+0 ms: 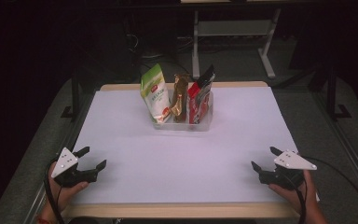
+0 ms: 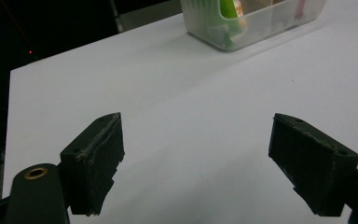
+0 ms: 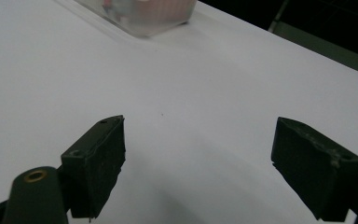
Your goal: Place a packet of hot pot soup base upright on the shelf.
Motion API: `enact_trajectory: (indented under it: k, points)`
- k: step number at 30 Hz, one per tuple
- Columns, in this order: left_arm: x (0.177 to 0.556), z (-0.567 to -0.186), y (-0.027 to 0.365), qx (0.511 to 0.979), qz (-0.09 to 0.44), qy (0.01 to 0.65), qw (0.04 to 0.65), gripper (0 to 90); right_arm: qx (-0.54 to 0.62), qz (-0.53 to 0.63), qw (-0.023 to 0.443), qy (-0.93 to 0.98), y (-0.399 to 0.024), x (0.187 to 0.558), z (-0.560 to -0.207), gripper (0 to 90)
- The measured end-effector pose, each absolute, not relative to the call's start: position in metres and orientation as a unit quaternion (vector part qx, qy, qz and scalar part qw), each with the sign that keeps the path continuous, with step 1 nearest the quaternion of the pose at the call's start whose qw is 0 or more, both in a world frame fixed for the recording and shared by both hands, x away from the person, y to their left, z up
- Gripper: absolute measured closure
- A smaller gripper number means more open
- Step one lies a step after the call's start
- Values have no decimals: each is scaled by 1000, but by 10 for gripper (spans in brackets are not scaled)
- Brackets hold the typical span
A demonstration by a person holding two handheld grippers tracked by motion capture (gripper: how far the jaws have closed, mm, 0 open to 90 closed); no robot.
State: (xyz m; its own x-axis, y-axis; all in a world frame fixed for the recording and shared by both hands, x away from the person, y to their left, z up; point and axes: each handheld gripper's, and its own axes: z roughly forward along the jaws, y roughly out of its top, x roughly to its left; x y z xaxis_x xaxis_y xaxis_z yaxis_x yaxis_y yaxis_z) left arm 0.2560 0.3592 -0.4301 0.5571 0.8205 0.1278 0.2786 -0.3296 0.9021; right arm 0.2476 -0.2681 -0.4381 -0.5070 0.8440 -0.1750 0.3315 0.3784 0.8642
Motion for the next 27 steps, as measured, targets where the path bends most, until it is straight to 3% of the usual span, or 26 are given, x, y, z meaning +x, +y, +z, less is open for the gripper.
enact_trajectory:
  k: [18, 27]
  points:
    - [252, -431, 360, 761, 304, 364, 443, 172, 379, 406, 310, 772, -261, 257, -439, 167]
    - [251, -431, 360, 758, 305, 363, 447, 172, 376, 412, 330, 762, -259, 253, -434, 167]
